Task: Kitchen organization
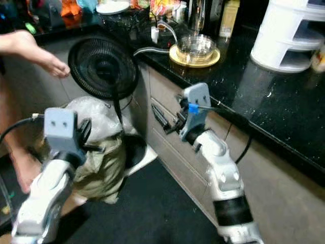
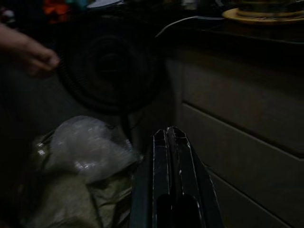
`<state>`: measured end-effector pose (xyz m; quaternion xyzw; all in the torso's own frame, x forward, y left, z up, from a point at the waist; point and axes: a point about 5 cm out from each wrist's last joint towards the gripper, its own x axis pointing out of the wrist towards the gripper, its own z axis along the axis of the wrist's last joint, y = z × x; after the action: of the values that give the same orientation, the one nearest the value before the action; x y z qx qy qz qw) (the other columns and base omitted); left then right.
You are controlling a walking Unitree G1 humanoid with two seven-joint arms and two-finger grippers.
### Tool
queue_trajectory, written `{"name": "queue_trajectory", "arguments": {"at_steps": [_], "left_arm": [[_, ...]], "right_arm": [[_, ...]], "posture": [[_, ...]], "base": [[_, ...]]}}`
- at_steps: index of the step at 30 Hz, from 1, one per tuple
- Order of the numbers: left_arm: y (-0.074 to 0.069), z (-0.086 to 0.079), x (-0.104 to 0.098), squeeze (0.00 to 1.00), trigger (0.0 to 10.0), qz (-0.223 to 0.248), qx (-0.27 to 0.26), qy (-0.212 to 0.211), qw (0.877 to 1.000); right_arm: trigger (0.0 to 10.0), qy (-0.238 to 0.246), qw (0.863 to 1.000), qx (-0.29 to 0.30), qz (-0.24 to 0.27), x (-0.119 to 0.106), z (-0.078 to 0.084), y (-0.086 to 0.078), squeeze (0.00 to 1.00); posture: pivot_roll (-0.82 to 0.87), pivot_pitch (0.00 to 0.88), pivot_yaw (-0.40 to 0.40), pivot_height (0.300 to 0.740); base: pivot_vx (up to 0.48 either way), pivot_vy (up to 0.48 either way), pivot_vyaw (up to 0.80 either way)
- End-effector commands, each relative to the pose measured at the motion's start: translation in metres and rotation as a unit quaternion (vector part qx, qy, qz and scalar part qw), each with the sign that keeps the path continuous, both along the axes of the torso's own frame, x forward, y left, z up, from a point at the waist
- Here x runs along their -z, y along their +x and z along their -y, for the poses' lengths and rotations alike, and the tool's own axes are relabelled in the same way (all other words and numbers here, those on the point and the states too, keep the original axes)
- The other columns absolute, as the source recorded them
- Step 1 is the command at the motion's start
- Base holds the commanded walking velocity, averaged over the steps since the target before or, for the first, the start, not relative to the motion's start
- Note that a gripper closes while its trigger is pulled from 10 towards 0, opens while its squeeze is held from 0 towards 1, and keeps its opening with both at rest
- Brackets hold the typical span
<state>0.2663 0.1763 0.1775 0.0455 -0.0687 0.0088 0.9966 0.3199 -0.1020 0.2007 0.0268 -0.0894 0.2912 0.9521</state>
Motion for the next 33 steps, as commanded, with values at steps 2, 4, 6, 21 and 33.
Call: {"name": "queue_trajectory", "arguments": {"at_steps": [2,4,6,21,33], "left_arm": [[0.0014,0.0019,-0.0006,0.00,10.0,0.003,0.008,-0.004,1.000],[0.0018,0.0026,-0.0017,0.00,10.0,0.004,0.010,-0.004,1.000],[0.0023,0.0028,-0.0019,0.00,10.0,0.005,0.009,-0.004,1.000],[0.0030,0.0017,-0.0046,0.00,10.0,0.005,0.009,-0.008,1.000],[0.0038,0.0017,-0.0058,0.00,10.0,0.007,0.011,-0.010,1.000]], "right_arm": [[10.0,0.002,1.000,0.009,-0.001,-0.0002,0.0032,0.0027,0.00],[10.0,0.002,1.000,0.010,-0.001,-0.0009,0.0036,0.0032,0.00],[10.0,0.002,1.000,0.010,-0.001,-0.0011,0.0037,0.0038,0.00],[10.0,-0.004,1.000,-0.001,0.005,-0.0025,-0.0005,0.0032,0.00],[10.0,-0.003,1.000,0.015,-0.007,-0.0006,0.0005,0.0067,0.00]], "posture": [[0.08,0.000,-0.049,0.740],[0.08,0.000,-0.050,0.740],[0.08,0.000,-0.050,0.740],[0.09,0.000,-0.042,0.740],[0.09,0.000,-0.039,0.740]], "base": [[0.000,0.000,0.00],[0.000,0.000,0.00],[0.000,0.000,0.00],[0.000,0.000,0.53],[0.000,0.000,0.13]]}}
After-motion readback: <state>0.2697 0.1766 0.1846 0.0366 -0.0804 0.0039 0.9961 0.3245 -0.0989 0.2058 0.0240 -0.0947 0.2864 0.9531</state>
